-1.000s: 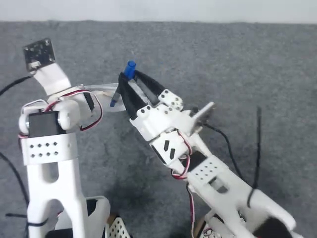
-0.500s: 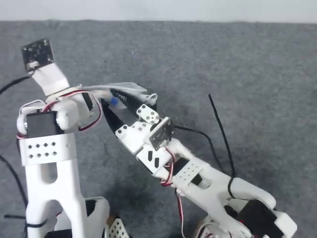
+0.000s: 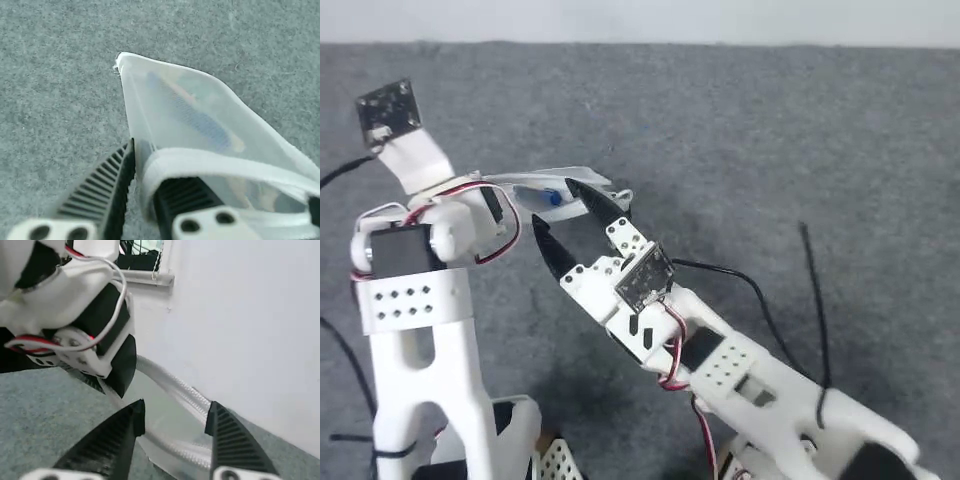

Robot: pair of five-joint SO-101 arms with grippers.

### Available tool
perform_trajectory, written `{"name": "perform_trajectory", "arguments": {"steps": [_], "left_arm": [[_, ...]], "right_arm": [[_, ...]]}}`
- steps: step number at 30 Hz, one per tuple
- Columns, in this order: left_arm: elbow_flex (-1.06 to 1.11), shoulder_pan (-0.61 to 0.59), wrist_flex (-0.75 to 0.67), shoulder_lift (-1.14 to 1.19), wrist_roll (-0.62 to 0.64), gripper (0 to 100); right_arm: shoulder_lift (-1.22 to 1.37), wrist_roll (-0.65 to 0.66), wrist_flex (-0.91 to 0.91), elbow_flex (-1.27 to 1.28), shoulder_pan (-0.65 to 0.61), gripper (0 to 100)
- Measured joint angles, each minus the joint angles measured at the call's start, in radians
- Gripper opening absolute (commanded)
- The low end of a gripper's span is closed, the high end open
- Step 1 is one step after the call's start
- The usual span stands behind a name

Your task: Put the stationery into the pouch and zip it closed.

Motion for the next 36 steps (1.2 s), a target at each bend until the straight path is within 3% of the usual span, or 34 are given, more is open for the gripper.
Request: {"name": "perform_trajectory", "arguments": {"steps": [9,15,20,26,36], "left_arm": [[0.0,-0.057,-0.002,0.0,0.0,1],[0.0,-0.133,-0.006,0.0,0.0,1],[0.0,-0.206,-0.021,0.0,0.0,1],[0.0,-0.264,-0.031,0.0,0.012,1],[0.0,-0.284,-0.043,0.0,0.015,1]], "right_arm": [[-0.25,-0.041,0.476,0.0,0.0,19.5],[-0.267,-0.044,0.704,-0.051,0.009,19.5],[-0.262,-0.048,0.908,-0.141,0.094,19.4],[-0.124,-0.048,1.057,-0.264,0.123,19.4],[0.356,0.015,1.198,-0.502,0.126,19.4]]}}
